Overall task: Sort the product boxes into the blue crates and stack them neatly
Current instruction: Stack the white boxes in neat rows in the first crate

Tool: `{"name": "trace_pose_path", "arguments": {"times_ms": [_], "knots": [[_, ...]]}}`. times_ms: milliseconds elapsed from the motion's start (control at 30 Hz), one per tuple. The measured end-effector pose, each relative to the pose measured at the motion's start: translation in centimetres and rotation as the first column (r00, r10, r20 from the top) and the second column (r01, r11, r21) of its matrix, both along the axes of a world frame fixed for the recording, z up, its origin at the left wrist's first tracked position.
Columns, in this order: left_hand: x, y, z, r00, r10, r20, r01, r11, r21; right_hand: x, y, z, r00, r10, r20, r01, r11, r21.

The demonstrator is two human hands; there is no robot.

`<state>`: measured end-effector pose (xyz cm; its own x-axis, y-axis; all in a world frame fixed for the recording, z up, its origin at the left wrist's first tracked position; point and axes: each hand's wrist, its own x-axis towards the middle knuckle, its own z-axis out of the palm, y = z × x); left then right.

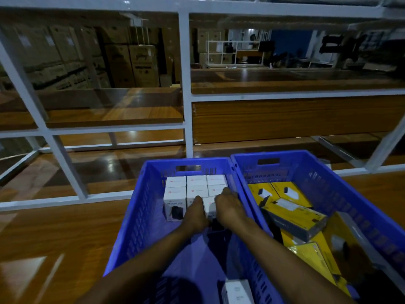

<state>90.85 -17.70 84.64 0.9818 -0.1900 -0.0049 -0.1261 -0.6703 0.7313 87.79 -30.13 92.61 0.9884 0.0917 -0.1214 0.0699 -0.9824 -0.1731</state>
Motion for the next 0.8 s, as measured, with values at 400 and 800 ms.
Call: {"name": "trace_pose_path", "arguments": {"times_ms": [400, 800], "knots": [[-0.4, -2.5, -2.3, 0.929, 0.264, -0.26, -0.337, 0.893, -0.298, 0.6, 0.1, -0.7, 0.995, -0.006, -0.104, -0.002, 0.997, -0.074], [-1.3, -1.7, -0.3, 0.859, 0.181, -0.478, -0.412, 0.799, -0.439, 0.2, -0.3, -0.5, 0.998, -0.025, -0.054, 0.032, 0.991, 0.132]]}}
